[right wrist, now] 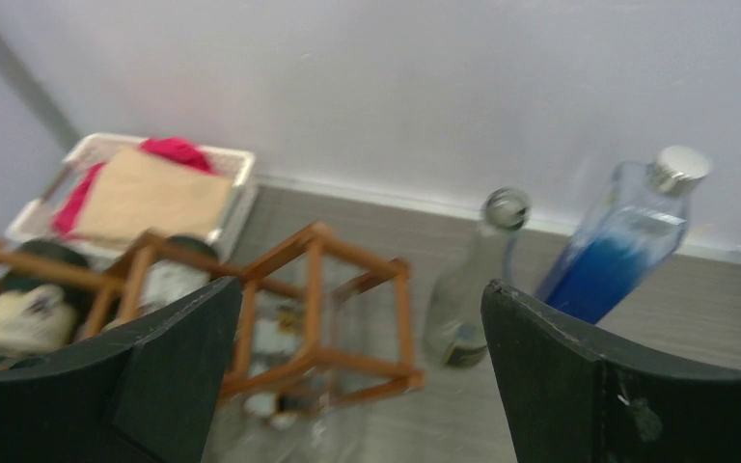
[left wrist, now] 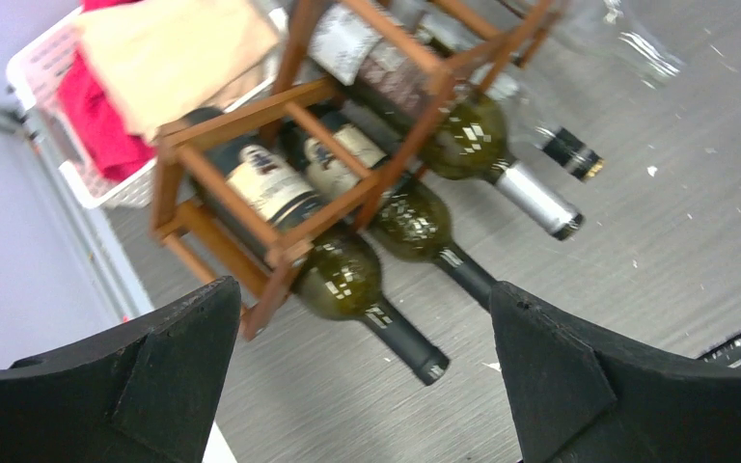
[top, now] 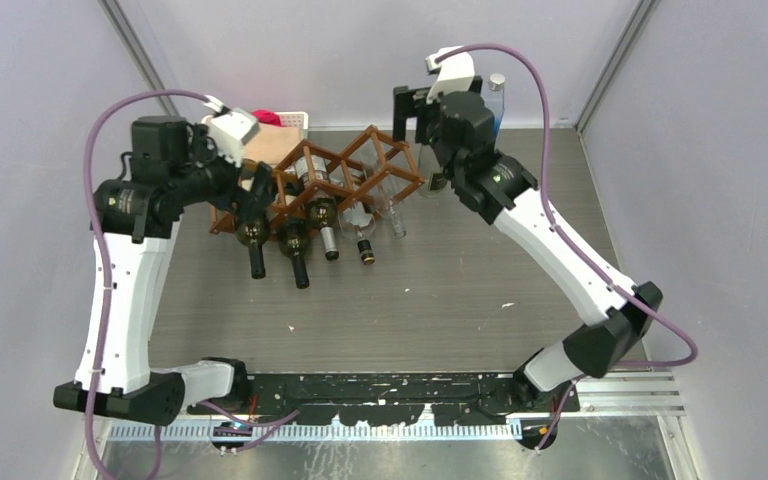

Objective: Take the wine bottle off the wine rack

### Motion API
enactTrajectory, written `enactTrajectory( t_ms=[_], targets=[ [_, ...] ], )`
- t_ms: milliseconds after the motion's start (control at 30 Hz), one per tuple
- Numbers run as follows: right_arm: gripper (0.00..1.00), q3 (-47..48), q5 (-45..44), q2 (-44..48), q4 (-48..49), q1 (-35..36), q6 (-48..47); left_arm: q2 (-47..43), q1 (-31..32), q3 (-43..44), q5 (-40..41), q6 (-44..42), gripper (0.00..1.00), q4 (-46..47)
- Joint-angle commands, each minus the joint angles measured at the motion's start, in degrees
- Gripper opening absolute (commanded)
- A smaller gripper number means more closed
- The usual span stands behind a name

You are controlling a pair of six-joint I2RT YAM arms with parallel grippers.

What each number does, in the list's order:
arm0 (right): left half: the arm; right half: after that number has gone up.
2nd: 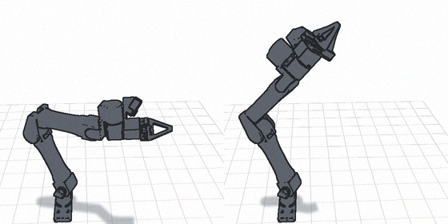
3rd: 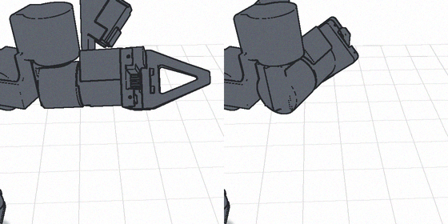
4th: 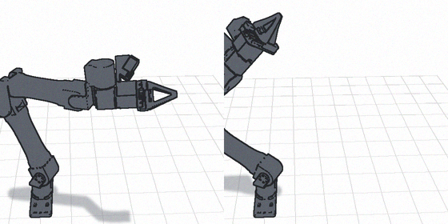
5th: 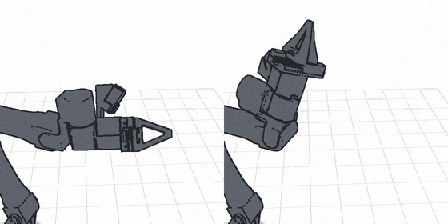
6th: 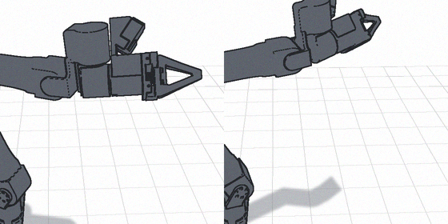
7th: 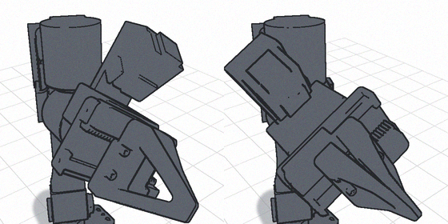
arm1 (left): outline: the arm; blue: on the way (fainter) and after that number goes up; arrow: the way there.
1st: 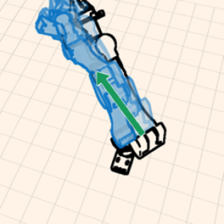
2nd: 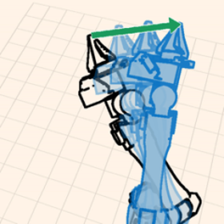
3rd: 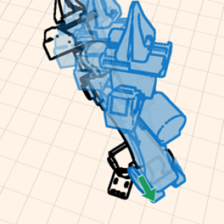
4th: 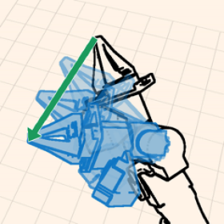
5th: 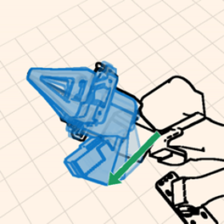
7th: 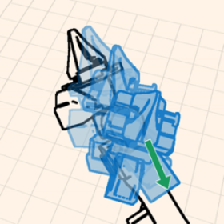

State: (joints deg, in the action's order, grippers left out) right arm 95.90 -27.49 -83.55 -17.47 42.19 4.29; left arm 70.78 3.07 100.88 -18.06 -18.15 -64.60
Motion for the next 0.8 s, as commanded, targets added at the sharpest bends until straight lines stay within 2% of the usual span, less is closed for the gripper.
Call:
enactTrajectory(
  t_ms=[0,67,133,267,400,467,567,767],
  targets=[
    [1.00,0.66,0.27,1.16,-11.77,4.72,13.82,1.20,-7.49,5.25,-3.53,0.98,1.00,0.37],
    [1.00,-0.39,1.06,-0.52,-12.77,7.87,18.11,2.15,-9.39,7.43,-1.87,2.32,1.00,-0.52],
    [1.00,0.22,0.17,-2.12,-12.98,10.66,18.30,2.66,-10.89,9.62,-0.19,3.50,1.00,-1.56],
    [1.00,8.98,-3.34,-8.52,-18.51,16.29,19.02,1.63,-13.66,10.65,0.23,2.36,1.00,-3.79],
    [1.00,7.35,7.44,-8.68,-13.52,16.73,25.26,0.26,-14.90,8.71,1.79,0.53,1.00,-3.89],
    [1.00,9.35,10.39,-10.90,-14.33,17.35,27.64,0.23,-15.94,7.77,1.77,1.11,1.00,-3.93],
    [1.00,15.21,7.03,-15.55,-18.89,20.73,28.20,0.92,-18.00,7.21,1.86,1.79,1.00,-4.22],
    [1.00,15.12,5.70,-21.02,-17.66,24.64,32.85,-0.81,-21.46,4.33,-0.20,0.49,1.00,-4.05]
  ],
)
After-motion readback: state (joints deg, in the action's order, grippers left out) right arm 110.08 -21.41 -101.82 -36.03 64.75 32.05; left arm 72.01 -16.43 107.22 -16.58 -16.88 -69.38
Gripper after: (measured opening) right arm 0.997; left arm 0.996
